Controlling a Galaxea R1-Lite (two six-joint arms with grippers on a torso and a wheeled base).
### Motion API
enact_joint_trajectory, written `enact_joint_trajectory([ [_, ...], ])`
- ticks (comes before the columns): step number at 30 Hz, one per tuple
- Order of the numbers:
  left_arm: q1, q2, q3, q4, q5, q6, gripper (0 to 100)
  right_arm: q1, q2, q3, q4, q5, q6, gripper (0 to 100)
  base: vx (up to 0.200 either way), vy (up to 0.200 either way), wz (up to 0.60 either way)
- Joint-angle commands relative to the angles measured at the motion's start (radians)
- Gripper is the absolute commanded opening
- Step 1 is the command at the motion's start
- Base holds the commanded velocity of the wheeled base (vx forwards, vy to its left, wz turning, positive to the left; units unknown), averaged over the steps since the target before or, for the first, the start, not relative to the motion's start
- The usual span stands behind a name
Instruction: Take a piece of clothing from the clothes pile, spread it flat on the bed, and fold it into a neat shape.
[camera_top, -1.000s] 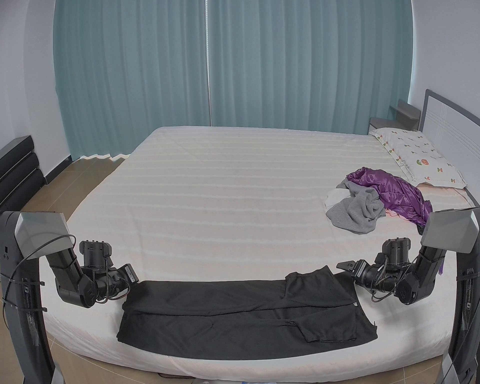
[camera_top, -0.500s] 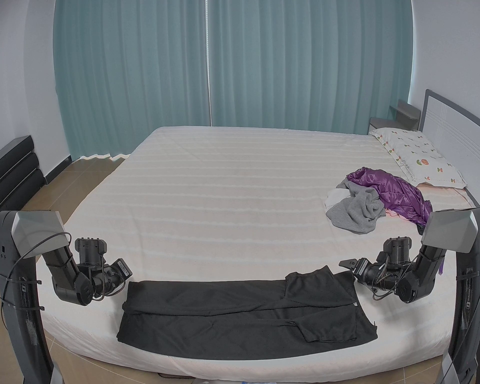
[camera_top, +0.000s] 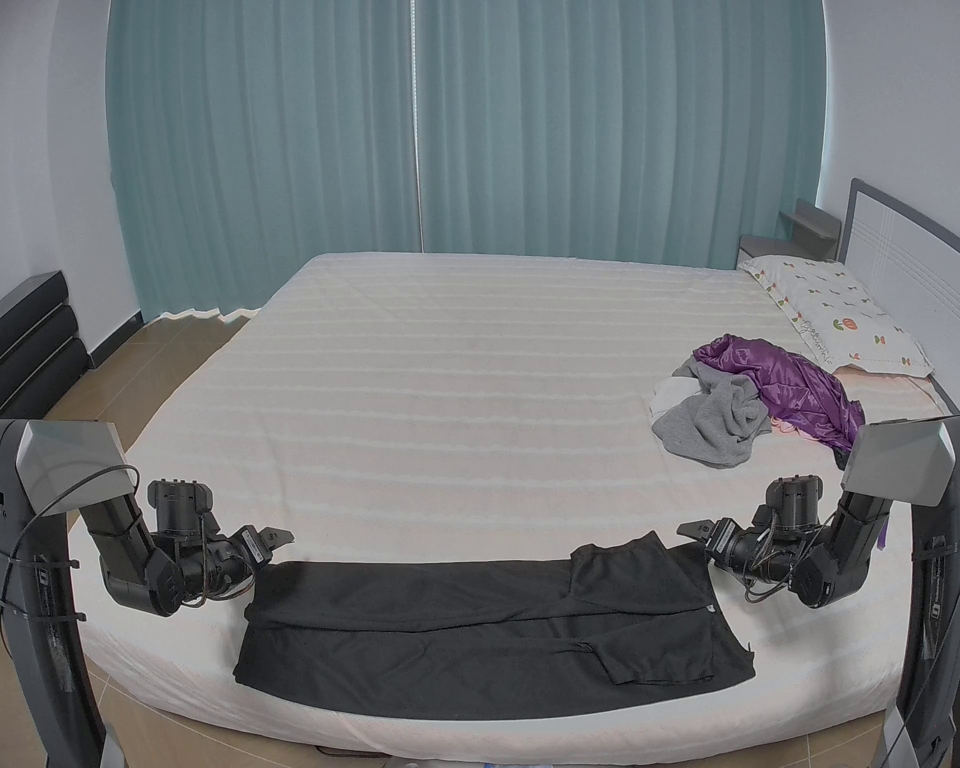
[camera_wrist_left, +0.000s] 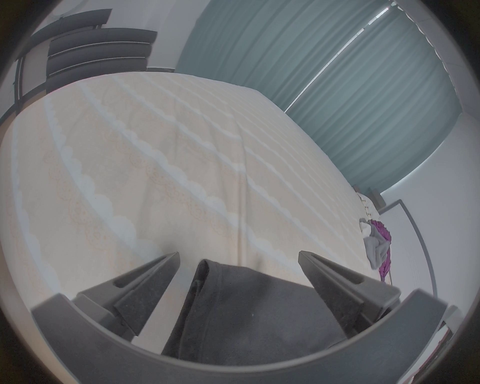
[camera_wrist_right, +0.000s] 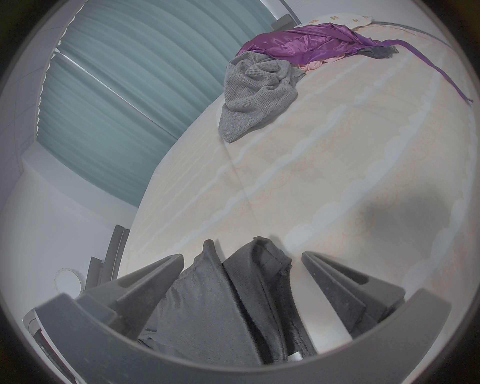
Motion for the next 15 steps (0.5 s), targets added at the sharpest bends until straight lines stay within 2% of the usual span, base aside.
enact_joint_trajectory([
  [1, -0.007, 0.006, 0.013, -0.002, -0.011, 0.050, 100, 0.000, 0.000, 0.001, -0.002, 0.001, 0.002, 100, 0.000, 0.000, 0.00],
  [2, -0.007, 0.006, 0.013, -0.002, -0.011, 0.050, 0, 0.000, 0.000, 0.001, -0.002, 0.001, 0.002, 100, 0.000, 0.000, 0.00],
  [9, -0.013, 0.014, 0.013, -0.002, -0.006, 0.116, 0, 0.000, 0.000, 0.001, -0.004, 0.001, 0.002, 100, 0.000, 0.000, 0.00],
  [15, -0.002, 0.025, 0.004, -0.004, 0.017, 0.117, 0, 0.000, 0.003, 0.001, -0.007, -0.001, 0.000, 100, 0.000, 0.000, 0.00],
])
